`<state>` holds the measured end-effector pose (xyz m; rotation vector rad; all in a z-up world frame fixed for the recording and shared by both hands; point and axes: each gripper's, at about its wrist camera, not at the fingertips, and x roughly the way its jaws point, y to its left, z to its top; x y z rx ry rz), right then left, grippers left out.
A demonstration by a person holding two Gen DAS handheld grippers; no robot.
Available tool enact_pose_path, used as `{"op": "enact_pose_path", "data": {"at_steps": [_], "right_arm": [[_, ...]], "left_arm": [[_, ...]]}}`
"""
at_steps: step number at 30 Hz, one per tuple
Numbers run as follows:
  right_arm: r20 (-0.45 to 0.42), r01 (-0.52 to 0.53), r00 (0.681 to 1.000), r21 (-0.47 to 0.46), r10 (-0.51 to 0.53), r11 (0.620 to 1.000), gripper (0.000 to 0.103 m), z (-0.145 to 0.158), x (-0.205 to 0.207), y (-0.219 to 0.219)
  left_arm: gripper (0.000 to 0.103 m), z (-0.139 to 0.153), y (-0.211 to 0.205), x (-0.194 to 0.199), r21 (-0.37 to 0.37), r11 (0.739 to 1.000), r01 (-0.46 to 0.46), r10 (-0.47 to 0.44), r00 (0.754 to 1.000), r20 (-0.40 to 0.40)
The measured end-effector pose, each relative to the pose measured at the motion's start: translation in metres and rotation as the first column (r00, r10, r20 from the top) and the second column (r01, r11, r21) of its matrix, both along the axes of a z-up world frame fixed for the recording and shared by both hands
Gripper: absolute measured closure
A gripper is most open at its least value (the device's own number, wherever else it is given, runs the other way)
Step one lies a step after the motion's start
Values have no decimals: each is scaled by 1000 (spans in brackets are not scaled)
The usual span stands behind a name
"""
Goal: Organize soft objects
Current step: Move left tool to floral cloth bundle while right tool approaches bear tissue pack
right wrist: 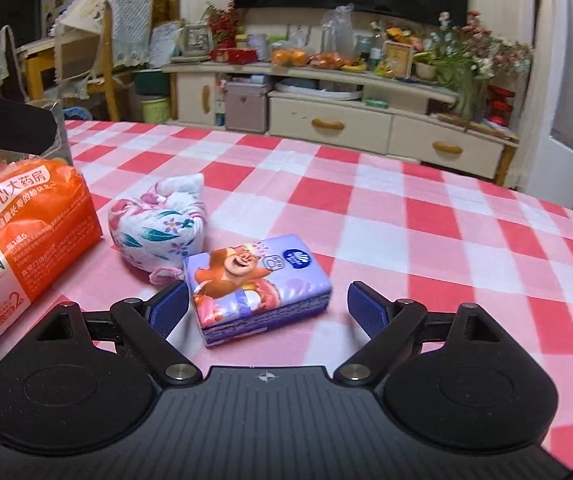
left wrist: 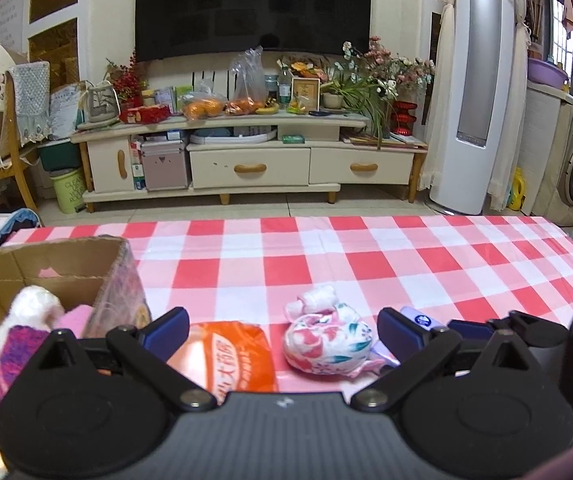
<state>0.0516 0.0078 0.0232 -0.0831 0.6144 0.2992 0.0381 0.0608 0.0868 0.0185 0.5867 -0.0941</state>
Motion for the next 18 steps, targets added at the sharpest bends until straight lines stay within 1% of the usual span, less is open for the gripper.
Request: {"op": "enact_pose_path", "data": {"at_steps": [2,6,11,13,18], "right_arm": [[-11,-8,1000,-16,8,1000,0,-1,4,1],[-23,-23,999,2,23,1000,0,-1,6,0],[-25,-16,1000,11,16,1000,1,-4,10,-2],[-22,-8,1000,12,8,1000,5,-4,10,-5],[-21,19,1000,13,-19,1000,5,-5,6,-16]], "left_arm": [[3,-2,-3,2,-4,1000,3,-3,1000,-8],[3,-6,-11,6,6,1000,11,-11,1000,-17],[3,-9,-18,9,13,1000,17,-17,1000,-21],[3,-11,-20,10,16,1000,17,-17,1000,-23],[3,-15,-27,16,16,1000,26,-25,999,-31]]}}
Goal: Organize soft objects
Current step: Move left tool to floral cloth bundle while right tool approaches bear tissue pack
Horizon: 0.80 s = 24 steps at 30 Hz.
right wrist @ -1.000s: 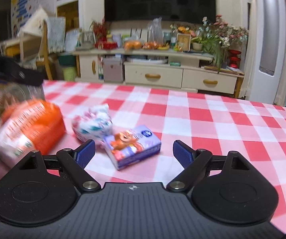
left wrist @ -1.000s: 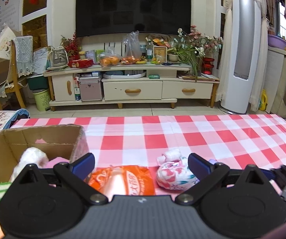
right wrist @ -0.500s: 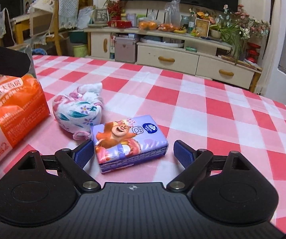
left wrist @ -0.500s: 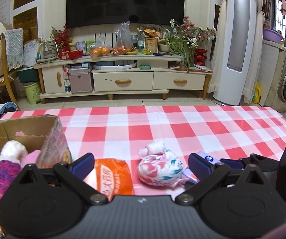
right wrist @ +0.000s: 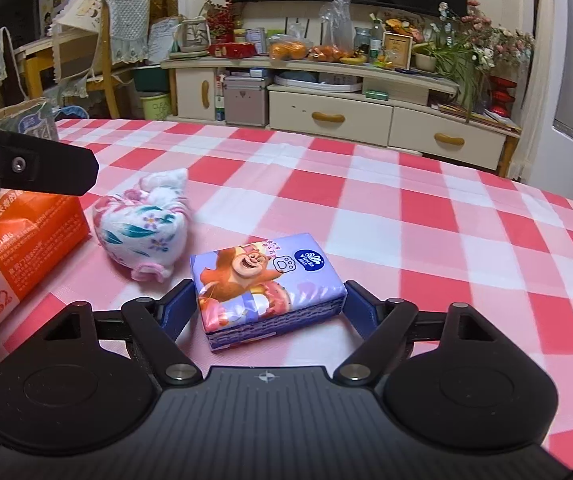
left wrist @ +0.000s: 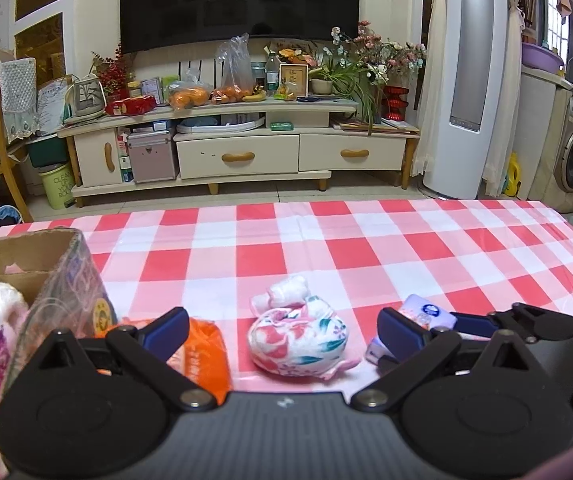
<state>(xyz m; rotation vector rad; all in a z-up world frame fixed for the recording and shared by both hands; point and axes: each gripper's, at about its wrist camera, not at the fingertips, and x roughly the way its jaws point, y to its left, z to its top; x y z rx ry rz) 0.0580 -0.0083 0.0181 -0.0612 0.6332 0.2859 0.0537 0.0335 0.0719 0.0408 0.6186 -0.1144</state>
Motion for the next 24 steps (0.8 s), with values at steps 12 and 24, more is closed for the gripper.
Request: {"op": "enact_pose_path", "data": {"at_steps": [12,24], "right_arm": [[-17,119,993,27,-119,993,4,0,-15,-49],[-25,94,995,61,-93,994,0,1,-22,-55]], "left_arm": [[3,-19,-26,14,19,998,53,-53,998,-17],[4,-34,-25,37,19,999,35,-34,998,-59]]}}
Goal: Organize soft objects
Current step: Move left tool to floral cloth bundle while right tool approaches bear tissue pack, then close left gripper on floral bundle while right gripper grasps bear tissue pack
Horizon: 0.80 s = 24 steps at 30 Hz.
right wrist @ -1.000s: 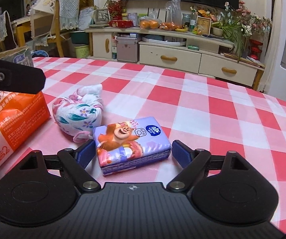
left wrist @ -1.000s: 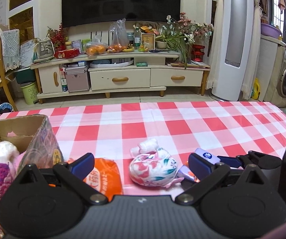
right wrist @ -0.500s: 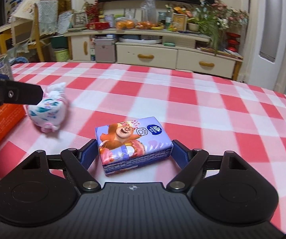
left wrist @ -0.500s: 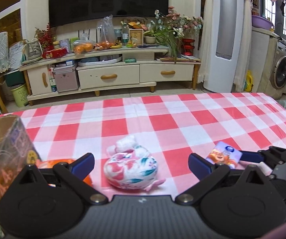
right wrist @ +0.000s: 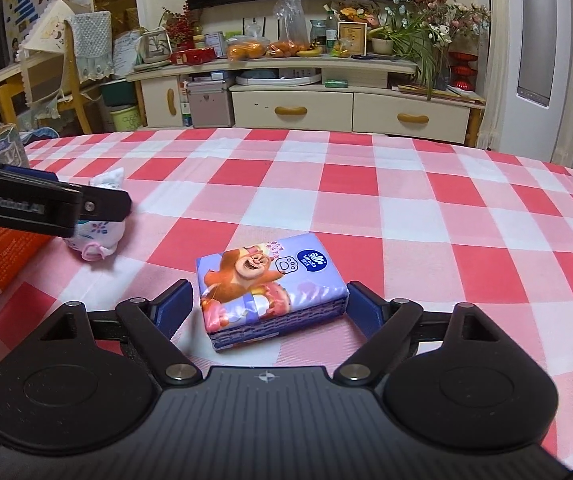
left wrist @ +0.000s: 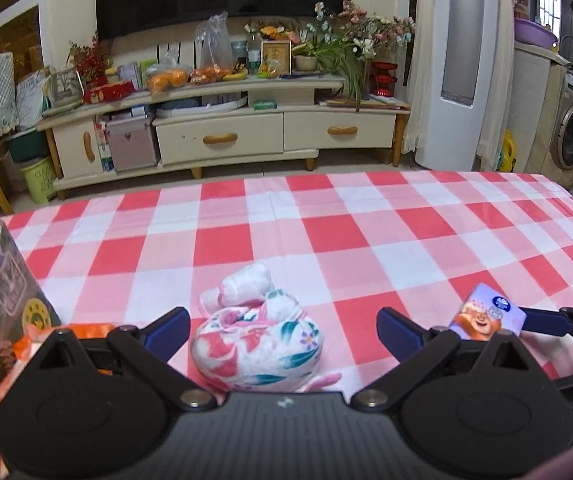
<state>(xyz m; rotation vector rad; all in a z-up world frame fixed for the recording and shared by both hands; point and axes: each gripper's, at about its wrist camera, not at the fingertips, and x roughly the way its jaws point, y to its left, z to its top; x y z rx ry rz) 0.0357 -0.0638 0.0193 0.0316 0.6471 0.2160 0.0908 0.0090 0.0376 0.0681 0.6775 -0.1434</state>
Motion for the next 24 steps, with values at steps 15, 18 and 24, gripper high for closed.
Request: {"op": "enact_pose_path", "data": {"at_steps": [15,18,24], "right_arm": [[-2,2,1000,5,-2,1000,0,-2,4,-1],[-2,2,1000,6,-2,1000,0,-2,4,-1],[-5,12,1000,14,-12,1000,0,-2,4,-6]], "left_arm": [[10,-5,1,5,-56,998,13,-15,999,-45],[12,-3,-11,-2,-90,992,85,-90,994,-55],[13,-6,-18,-5,-72,994,79,-83,995,-57]]}}
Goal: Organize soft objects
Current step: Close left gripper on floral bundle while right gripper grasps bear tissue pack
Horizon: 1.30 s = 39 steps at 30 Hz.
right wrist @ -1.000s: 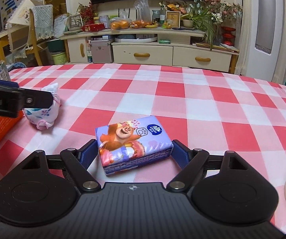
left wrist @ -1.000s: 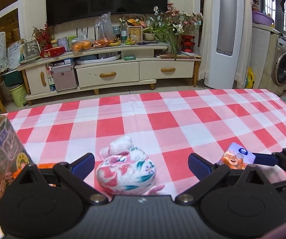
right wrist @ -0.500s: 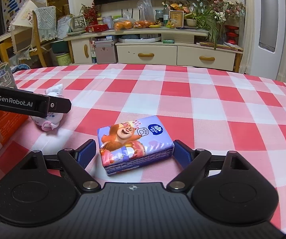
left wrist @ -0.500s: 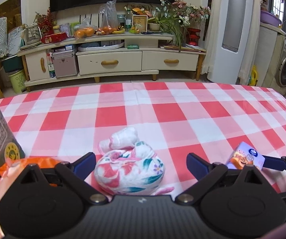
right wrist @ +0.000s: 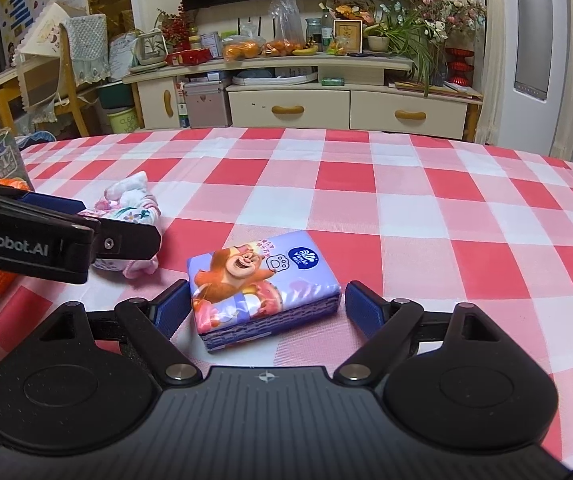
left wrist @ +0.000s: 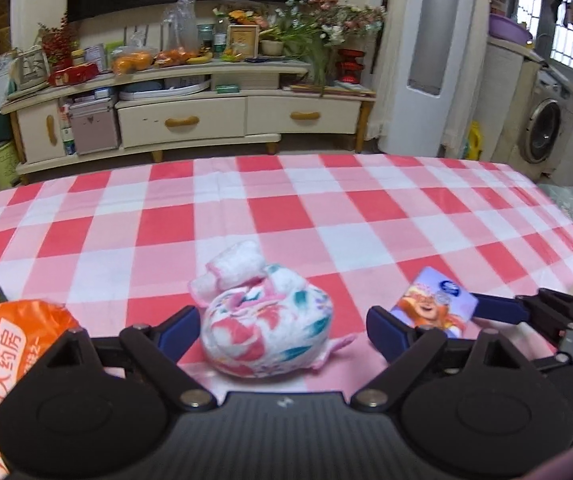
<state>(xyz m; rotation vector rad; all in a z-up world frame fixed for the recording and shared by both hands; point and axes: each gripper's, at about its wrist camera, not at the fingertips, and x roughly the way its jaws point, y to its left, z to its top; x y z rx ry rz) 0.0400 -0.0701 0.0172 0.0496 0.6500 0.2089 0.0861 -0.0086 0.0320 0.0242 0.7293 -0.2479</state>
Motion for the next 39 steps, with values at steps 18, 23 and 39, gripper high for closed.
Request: {"op": "enact_pose_path", "data": {"at_steps": [18,23,39], "right_arm": [[18,-40,999,-27,41,999,6,0,-2,2],[28,-43,999,-35,44,998,6,2,-6,3],[57,-4,998,-29,6,1000,7,14,-34,15]], "left_arm": [[31,-4,3,0,-31,998,-59,58,998,-11],[32,1,11,-10,-53,996,-74,74,997,-3],[32,39,41,-65,-108,989,-100,107,992,67]]}}
